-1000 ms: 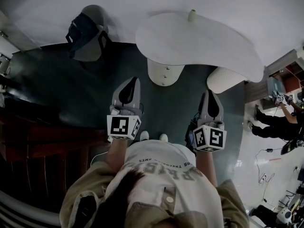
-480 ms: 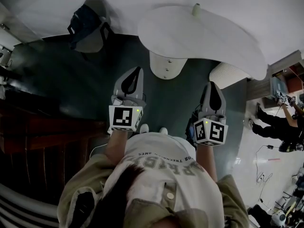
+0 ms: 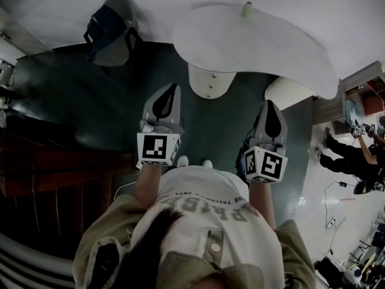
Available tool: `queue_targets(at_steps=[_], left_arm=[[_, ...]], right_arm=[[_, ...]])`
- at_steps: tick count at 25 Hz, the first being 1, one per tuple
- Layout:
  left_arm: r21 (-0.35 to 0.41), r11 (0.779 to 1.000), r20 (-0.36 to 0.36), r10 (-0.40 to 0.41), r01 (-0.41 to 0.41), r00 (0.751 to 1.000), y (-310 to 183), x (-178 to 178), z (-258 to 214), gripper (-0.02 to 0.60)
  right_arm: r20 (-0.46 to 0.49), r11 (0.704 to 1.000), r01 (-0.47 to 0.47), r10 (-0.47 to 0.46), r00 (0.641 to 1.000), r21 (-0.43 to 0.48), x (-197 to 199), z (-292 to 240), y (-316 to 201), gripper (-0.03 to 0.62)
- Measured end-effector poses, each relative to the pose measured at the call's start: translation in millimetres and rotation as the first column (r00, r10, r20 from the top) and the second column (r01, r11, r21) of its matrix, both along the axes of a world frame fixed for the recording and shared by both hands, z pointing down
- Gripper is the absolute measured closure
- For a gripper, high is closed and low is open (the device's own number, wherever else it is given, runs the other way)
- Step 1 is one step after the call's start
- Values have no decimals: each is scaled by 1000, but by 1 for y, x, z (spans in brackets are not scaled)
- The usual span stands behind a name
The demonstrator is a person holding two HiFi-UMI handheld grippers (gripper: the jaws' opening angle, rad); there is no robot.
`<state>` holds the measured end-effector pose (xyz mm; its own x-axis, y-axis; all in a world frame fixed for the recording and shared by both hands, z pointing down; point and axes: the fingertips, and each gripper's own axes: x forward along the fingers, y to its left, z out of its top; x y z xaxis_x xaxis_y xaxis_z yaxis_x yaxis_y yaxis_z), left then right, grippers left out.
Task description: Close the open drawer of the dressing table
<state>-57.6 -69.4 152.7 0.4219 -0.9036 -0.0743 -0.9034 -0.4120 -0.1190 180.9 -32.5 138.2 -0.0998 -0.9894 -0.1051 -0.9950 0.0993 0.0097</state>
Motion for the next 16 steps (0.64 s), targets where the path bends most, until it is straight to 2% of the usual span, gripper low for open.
queue_targets(at_steps=[10,16], left_arm=[[-27,1000,-34,-17,16,999,1,-6,5,575],[-20,1000,-23,-17,16,1000,6,-10,4,575]], right_arm=[[-32,1000,18,-17,999,17,-6,-5,3,595],[-43,999,9,-8,999,31,-1,-12,2,595]])
